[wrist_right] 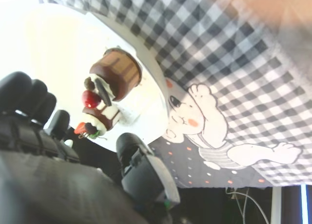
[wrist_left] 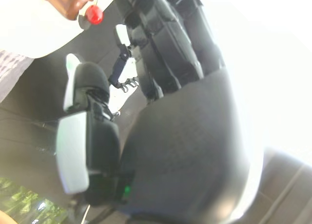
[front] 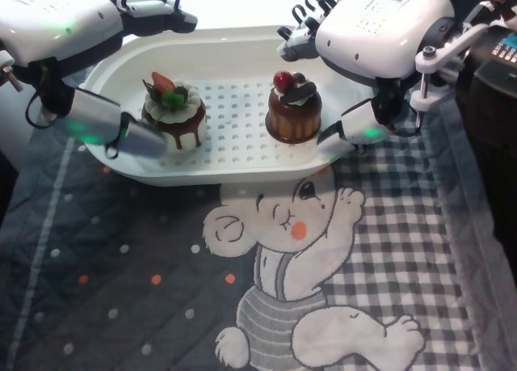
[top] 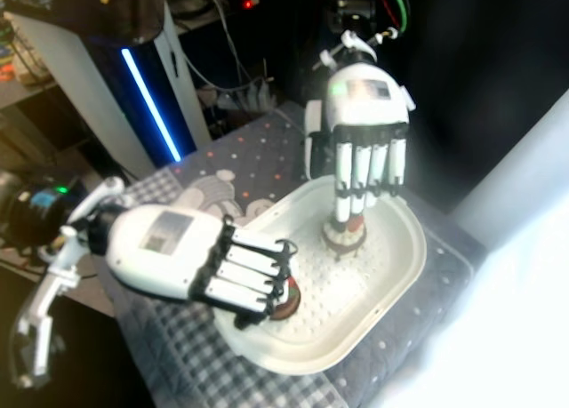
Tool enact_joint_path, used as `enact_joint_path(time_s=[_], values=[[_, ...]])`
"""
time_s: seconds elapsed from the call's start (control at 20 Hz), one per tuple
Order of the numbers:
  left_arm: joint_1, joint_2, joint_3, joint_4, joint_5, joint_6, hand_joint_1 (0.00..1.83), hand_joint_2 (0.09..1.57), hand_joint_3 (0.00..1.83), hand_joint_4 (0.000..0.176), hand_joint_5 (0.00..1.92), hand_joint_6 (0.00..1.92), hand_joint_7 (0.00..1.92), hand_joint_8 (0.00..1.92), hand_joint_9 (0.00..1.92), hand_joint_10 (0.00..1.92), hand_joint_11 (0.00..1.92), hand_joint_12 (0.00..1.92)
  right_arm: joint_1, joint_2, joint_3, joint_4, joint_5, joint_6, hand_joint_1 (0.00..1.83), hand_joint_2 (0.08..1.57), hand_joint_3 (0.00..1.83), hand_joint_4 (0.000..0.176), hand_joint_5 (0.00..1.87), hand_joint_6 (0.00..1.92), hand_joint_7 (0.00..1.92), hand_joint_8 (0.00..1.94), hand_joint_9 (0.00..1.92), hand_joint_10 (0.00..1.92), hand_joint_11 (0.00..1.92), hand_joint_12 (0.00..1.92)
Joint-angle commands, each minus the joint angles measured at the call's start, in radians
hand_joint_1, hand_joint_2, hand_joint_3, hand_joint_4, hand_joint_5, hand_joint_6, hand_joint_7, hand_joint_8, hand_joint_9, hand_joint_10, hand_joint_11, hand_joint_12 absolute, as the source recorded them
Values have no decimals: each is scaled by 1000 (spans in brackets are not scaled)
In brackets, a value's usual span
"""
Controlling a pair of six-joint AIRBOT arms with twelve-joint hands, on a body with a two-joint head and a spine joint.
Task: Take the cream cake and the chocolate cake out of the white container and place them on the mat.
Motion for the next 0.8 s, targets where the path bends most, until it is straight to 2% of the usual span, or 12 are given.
enact_joint_path(time_s=[0.0, 0.05, 0.15, 0.2, 0.25, 0.4, 0.45, 0.6, 0.75], values=[[-8, -6, 2, 0, -111, -2, 735, 797, 23, 1, 206, 10, 112, 1, 69, 52, 0, 763, 17, -3, 6, -2, 110, -5, 787, 787, 16, 0, 615, 38, 549, 17, 497, 308, 125, 1471], [-6, -7, 3, -5, -110, -2, 739, 793, 13, 0, 204, 5, 93, 3, 68, 41, 0, 805, 17, -4, 8, -2, 105, -6, 800, 791, 13, 0, 612, 30, 549, 14, 488, 300, 99, 1469], [-1, -6, 3, -14, -121, -2, 726, 801, 7, 1, 209, 3, 86, 4, 53, 20, 0, 679, 17, -5, 9, -2, 102, -6, 829, 809, 6, 0, 604, 8, 450, 1, 403, 153, 3, 1369], [5, -3, 0, -20, -132, -2, 708, 809, 10, 0, 220, 7, 109, 12, 67, 23, 0, 661, 17, -5, 9, -2, 102, -7, 837, 812, 2, 0, 605, 4, 449, 1, 433, 106, 0, 1364], [10, 1, -3, -26, -141, -2, 693, 828, 12, 0, 244, 12, 163, 21, 120, 35, 0, 727, 17, -5, 8, -2, 102, -7, 827, 809, 0, 0, 600, 1, 431, 1, 434, 87, 0, 1397], [5, -15, 16, -36, -122, -2, 726, 867, 10, 0, 318, 22, 290, 29, 290, 72, 0, 1079, 17, -12, 17, -1, 102, -7, 808, 827, 5, 0, 563, 3, 370, 2, 399, 50, 0, 1322], [5, -29, 32, -47, -111, -2, 742, 874, 8, 0, 331, 20, 316, 27, 333, 78, 0, 1166, 17, -22, 26, 1, 102, -7, 816, 826, 3, 0, 565, 4, 399, 10, 417, 48, 0, 1270], [-1, -69, 80, -75, -76, -2, 736, 875, 2, 0, 358, 14, 389, 25, 435, 100, 21, 1356, 18, -51, 54, 16, 99, -7, 793, 842, 1, 0, 609, 7, 538, 14, 525, 43, 65, 1278], [-1, -87, 107, -100, -58, -2, 696, 855, 0, 0, 392, 12, 434, 17, 508, 124, 129, 1354, 27, -75, 73, 26, 99, -7, 766, 852, 4, 0, 611, 3, 573, 12, 584, 51, 125, 1342]])
